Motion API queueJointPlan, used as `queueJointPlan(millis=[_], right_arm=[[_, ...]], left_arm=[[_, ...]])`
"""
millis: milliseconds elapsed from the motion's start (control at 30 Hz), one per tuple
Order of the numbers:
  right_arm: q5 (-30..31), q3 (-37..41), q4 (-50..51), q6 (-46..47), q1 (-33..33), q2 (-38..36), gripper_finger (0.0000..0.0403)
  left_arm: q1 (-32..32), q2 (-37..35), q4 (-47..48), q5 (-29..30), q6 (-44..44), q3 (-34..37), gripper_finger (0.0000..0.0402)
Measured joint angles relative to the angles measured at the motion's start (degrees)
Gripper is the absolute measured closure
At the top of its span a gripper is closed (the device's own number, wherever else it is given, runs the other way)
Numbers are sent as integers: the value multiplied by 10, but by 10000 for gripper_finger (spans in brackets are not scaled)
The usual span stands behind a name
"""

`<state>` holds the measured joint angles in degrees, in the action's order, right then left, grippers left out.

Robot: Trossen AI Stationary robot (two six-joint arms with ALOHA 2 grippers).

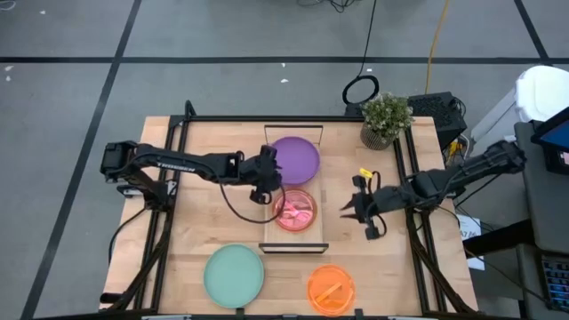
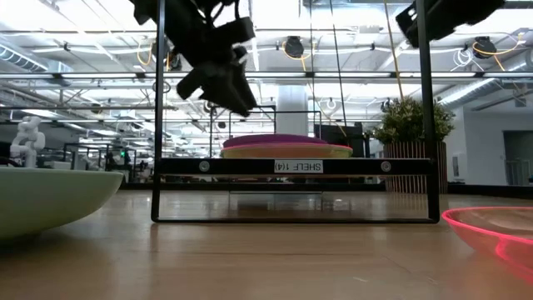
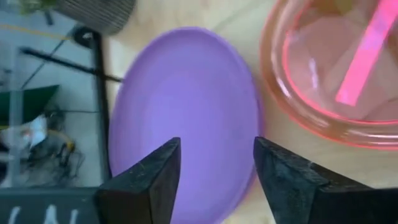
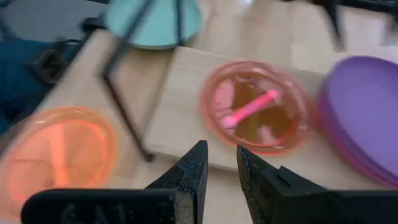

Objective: Place and stack plates onto a shelf
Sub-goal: Stack the orange plate on top of the light pink plate on the shelf

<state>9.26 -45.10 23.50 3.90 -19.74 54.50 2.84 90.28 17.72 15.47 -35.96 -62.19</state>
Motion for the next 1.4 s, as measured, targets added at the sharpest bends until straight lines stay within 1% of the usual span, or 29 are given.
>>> queueJointPlan(millis=[100, 200, 267, 300, 333, 433, 500, 567, 633, 833, 1000, 1067, 1167, 1400], right_arm=[[-1, 0, 1, 23, -32, 3, 330], [20, 0, -1, 44, -66, 11, 330], [37, 0, -1, 56, -90, 25, 330], [43, 0, -2, 63, -101, 32, 330], [44, 0, -2, 70, -111, 40, 330], [44, 0, -20, 93, -138, 70, 330], [45, 0, -26, 110, -157, 90, 330], [43, 0, -42, 124, -170, 113, 330], [42, 0, -46, 143, -188, 131, 330], [39, 0, -86, 173, -232, 186, 330], [23, -1, -108, 175, -250, 221, 330], [8, -1, -110, 170, -253, 232, 330], [-5, -1, -115, 144, -263, 248, 330], [-5, -1, -113, 56, -294, 270, 328]], left_arm=[[-14, -16, 6, 29, 26, 0, 186], [-25, -31, 0, 33, 82, -2, 186], [-32, -46, 27, 31, 126, 1, 185], [-35, -49, 25, 32, 148, 1, 185], [-39, -52, 20, 31, 167, -1, 185], [-50, -68, 65, 31, 221, 1, 185], [-58, -70, 68, 30, 251, -2, 185], [-69, -78, 107, 29, 281, 1, 185], [-77, -80, 101, 29, 313, -1, 185], [-118, -84, 127, 29, 366, 0, 185], [-150, -84, 136, 29, 398, 0, 185], [-159, -84, 136, 29, 413, 0, 185], [-170, -84, 135, 29, 444, 0, 185], [-198, -83, 134, 31, 512, 0, 186]])
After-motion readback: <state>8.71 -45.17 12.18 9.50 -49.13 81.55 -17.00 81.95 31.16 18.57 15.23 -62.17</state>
